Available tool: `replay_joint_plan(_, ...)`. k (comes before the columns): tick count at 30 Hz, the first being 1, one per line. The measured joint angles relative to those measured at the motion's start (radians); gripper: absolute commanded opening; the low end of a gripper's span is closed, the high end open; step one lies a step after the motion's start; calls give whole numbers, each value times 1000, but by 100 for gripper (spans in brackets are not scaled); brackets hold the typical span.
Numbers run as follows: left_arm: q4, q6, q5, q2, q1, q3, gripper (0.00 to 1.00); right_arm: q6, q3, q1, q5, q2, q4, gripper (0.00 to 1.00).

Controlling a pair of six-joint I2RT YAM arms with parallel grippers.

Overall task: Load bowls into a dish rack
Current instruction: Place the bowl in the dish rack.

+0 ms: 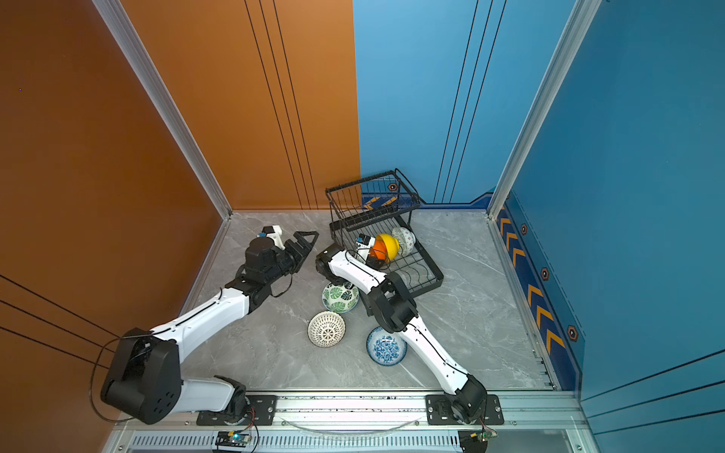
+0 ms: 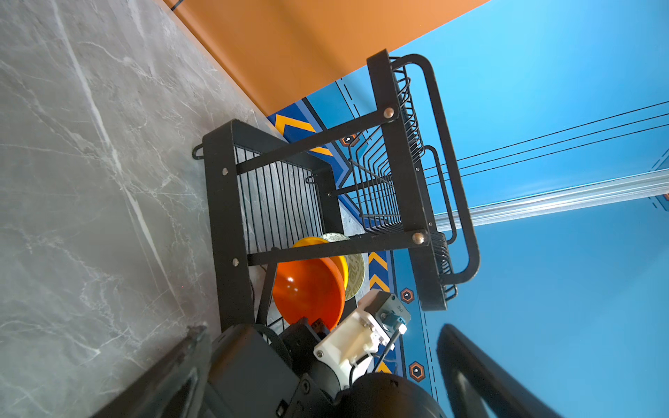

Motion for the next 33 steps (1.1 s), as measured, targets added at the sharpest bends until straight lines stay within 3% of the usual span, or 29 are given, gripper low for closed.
replay_joint_plan(28, 16, -31, 10, 53, 19, 0, 98, 18, 12, 16, -249, -45, 100, 14)
replay_joint_plan(31, 23, -31, 11, 53, 21, 0, 98, 18, -6, 16, -279, -55, 112, 24)
replay_joint_plan(33, 23, -31, 14, 54, 21, 0, 98, 18, -18, 16, -288, -59, 115, 25)
